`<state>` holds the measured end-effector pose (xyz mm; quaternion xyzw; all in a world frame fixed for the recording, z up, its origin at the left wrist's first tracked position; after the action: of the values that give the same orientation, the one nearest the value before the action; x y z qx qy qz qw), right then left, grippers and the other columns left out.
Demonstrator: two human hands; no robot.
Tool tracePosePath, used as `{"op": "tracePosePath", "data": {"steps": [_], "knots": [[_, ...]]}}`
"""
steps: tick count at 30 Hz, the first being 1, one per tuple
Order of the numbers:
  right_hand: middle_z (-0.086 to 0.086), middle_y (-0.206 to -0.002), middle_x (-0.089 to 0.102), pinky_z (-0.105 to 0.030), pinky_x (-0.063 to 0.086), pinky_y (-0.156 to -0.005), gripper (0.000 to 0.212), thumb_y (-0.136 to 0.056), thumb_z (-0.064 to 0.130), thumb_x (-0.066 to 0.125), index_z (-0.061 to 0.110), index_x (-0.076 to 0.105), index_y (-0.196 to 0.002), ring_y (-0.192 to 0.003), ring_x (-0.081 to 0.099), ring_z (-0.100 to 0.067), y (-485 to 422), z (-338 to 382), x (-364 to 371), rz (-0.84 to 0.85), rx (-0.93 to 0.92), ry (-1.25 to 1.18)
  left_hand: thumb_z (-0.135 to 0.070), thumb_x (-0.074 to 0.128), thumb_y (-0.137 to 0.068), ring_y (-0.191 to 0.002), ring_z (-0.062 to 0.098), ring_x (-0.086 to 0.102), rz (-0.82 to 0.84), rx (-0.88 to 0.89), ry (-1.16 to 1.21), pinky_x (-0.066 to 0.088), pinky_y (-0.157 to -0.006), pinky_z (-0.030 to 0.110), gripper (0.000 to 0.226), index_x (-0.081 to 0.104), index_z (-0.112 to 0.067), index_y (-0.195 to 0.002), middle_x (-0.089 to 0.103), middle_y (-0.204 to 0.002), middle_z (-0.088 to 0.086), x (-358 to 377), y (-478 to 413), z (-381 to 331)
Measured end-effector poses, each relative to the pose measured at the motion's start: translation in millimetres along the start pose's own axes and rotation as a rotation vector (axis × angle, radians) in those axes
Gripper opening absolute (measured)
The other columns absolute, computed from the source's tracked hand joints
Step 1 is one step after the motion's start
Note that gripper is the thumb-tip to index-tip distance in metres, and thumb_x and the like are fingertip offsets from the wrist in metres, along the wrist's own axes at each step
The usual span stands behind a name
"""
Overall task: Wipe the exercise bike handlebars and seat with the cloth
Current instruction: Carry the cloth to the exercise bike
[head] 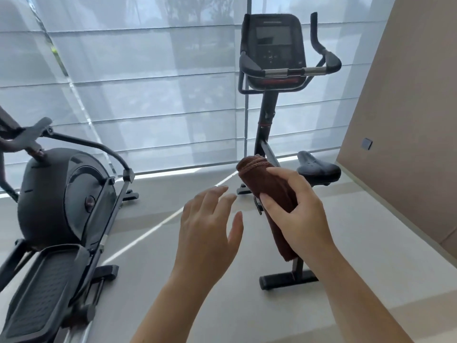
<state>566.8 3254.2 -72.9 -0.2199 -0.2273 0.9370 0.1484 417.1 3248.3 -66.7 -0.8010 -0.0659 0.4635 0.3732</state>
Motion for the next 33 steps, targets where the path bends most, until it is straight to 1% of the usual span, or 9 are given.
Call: {"op": "tracePosePath", "data": {"steps": [4, 9, 13, 15, 20, 25, 27, 30, 33], "knots": [[0.008, -0.108, 0.056, -0.018, 0.051, -0.080, 0.038, -0.081, 0.024, 0.066, 0.039, 0.052, -0.113, -0.096, 0.055, -0.002, -65.0, -35.8, 39.7, -0.028, 0.018, 0.025, -0.022, 0.056, -0.080, -0.099, 0.029, 0.059, 0.016, 0.009, 0.024, 0.041, -0.087, 0.039, 0.027, 0.064, -0.008, -0.102, 0.064, -0.108, 0.009, 46.1, -56.8, 56.4], [0.005, -0.110, 0.056, 0.002, 0.038, -0.078, 0.038, -0.081, 0.024, 0.064, 0.036, 0.052, -0.115, -0.098, 0.051, 0.005, -164.0, -71.6, 99.2, -0.070, 0.036, 0.066, -0.015, 0.063, -0.080, -0.097, 0.031, 0.060, 0.041, 0.021, 0.027, 0.042, -0.086, 0.041, 0.024, 0.063, -0.006, -0.102, 0.065, -0.107, 0.011, 92.4, -139.2, 139.4], [0.017, -0.107, 0.052, 0.005, 0.034, -0.078, 0.043, -0.083, 0.026, 0.062, 0.042, 0.049, -0.120, -0.103, 0.046, 0.010, -235.7, -91.9, 135.5, -0.103, 0.047, 0.074, -0.025, 0.050, -0.084, -0.100, 0.030, 0.059, 0.055, 0.063, 0.013, 0.042, -0.089, 0.040, 0.029, 0.063, -0.008, -0.104, 0.064, -0.109, 0.010, 119.9, -208.3, 189.6], [0.022, -0.104, 0.050, 0.004, 0.034, -0.079, 0.043, -0.083, 0.025, 0.063, 0.042, 0.049, -0.121, -0.102, 0.046, 0.010, -261.8, -105.0, 145.9, -0.132, 0.050, 0.089, -0.024, 0.052, -0.083, -0.100, 0.030, 0.059, 0.068, 0.085, 0.025, 0.042, -0.089, 0.040, 0.028, 0.063, -0.008, -0.104, 0.064, -0.109, 0.010, 136.7, -236.8, 208.3], [0.021, -0.105, 0.049, 0.004, 0.036, -0.076, 0.046, -0.082, 0.023, 0.063, 0.048, 0.045, -0.117, -0.097, 0.048, 0.014, -317.2, -143.5, 158.9, -0.162, 0.097, 0.105, -0.021, 0.056, -0.080, -0.098, 0.030, 0.059, 0.094, 0.115, 0.072, 0.044, -0.086, 0.041, 0.027, 0.063, -0.007, -0.103, 0.064, -0.108, 0.010, 186.4, -293.7, 237.1], [0.011, -0.106, 0.052, 0.005, 0.037, -0.063, 0.043, -0.083, 0.015, 0.065, 0.040, 0.050, -0.115, -0.086, 0.052, 0.020, -390.2, -183.6, 163.4, -0.197, 0.084, 0.072, -0.026, 0.049, -0.083, -0.100, 0.029, 0.059, 0.088, 0.139, 0.109, 0.043, -0.087, 0.039, 0.030, 0.063, -0.009, -0.103, 0.064, -0.110, 0.008, 242.6, -356.0, 261.4], [0.009, -0.107, 0.053, 0.005, 0.038, -0.066, 0.041, -0.083, 0.017, 0.065, 0.038, 0.052, -0.116, -0.090, 0.051, 0.018, -425.8, -203.8, 164.5, -0.200, 0.076, 0.075, -0.025, 0.052, -0.084, -0.100, 0.029, 0.059, 0.065, 0.145, 0.108, 0.042, -0.088, 0.038, 0.027, 0.063, -0.009, -0.103, 0.064, -0.110, 0.009, 264.8, -386.7, 271.1], [0.008, -0.112, 0.054, 0.002, 0.039, -0.079, 0.041, -0.082, 0.021, 0.065, 0.038, 0.052, -0.117, -0.099, 0.047, 0.014, -482.9, -234.2, 166.5, -0.183, 0.066, 0.099, -0.013, 0.066, -0.079, -0.100, 0.032, 0.059, 0.032, 0.149, 0.096, 0.041, -0.088, 0.041, 0.024, 0.063, -0.007, -0.102, 0.064, -0.109, 0.011, 298.3, -438.4, 281.5], [0.006, -0.114, 0.054, 0.003, 0.037, -0.080, 0.042, -0.083, 0.021, 0.064, 0.038, 0.050, -0.118, -0.097, 0.045, 0.018, -540.0, -255.2, 166.7, -0.166, 0.039, 0.100, -0.014, 0.064, -0.081, -0.102, 0.032, 0.058, 0.021, 0.148, 0.082, 0.041, -0.088, 0.041, 0.025, 0.062, -0.007, -0.104, 0.063, -0.111, 0.012, 325.9, -495.1, 282.7]]}}
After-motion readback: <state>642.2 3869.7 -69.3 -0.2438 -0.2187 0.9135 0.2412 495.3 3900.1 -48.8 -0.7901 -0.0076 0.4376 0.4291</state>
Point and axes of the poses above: each hand's wrist, its own y-axis away from the middle knuckle, its own x-axis out of the palm, z = x × y, the point moved 10 cm from there along -y, towards the middle knuckle
